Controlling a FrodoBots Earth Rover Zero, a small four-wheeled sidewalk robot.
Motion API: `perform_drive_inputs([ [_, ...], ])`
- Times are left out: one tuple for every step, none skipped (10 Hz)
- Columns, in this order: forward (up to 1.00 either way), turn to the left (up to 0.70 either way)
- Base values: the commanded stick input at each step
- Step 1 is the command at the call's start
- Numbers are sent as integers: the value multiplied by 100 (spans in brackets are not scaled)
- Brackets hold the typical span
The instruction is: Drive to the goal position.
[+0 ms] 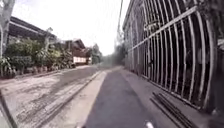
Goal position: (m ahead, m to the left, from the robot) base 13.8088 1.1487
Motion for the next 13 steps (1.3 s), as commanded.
perform_drive_inputs([
  [70,1],
  [70,1],
  [70,1],
  [70,1],
  [70,1],
  [70,1],
  [70,1],
  [70,1],
  [70,1],
  [70,1],
  [70,2],
  [70,6],
  [70,11],
])
